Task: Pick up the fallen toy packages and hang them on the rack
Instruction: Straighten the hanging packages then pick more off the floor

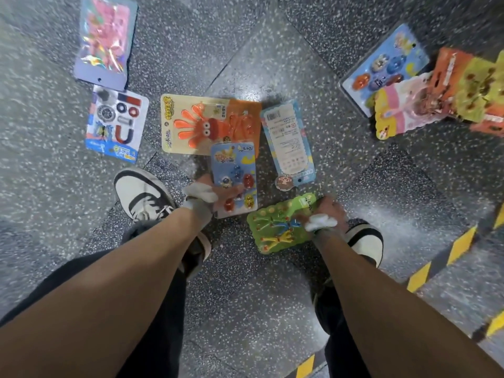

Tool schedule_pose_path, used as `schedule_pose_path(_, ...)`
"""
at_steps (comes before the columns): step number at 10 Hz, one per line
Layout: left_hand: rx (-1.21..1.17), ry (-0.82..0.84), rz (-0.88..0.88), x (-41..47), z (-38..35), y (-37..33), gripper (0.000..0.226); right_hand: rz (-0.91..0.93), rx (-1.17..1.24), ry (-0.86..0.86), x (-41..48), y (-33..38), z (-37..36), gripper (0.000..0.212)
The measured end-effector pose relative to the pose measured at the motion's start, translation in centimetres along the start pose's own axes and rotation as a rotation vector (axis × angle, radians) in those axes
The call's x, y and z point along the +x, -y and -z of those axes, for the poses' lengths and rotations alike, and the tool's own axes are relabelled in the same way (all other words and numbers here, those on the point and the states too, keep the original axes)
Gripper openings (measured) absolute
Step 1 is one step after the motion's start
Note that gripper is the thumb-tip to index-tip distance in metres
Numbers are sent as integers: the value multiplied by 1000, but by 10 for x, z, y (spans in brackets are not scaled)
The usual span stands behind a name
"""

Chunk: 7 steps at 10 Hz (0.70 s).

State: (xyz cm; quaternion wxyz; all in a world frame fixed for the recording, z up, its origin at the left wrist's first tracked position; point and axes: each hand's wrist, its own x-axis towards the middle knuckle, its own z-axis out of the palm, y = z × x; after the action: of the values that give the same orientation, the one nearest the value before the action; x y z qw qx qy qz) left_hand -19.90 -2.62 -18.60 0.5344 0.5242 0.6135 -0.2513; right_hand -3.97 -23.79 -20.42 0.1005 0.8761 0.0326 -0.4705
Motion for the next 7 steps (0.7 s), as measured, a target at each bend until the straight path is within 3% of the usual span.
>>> schedule_pose_path(1, -24, 31, -12, 1, 6, -1, 57, -6, 18, -38, 9, -4, -14, 59)
schedule_pose_path(2, 41, 66, -70, -3, 16, -1, 57, -11, -92, -96, -3, 4, -17, 85)
schedule_pose_path(4, 204, 107, -55, -3, 33, -7, 49, -117, -97, -210, -9, 22, -30, 73)
schedule_pose_path(5, 208, 108, -53, -1, 35, -8, 56, -95, -90, -218, -3, 17, -30, 69)
schedule_pose_path(7, 255, 138, -7, -3, 33, -9, 39, -87, -101, -146, 10, 10, -22, 68)
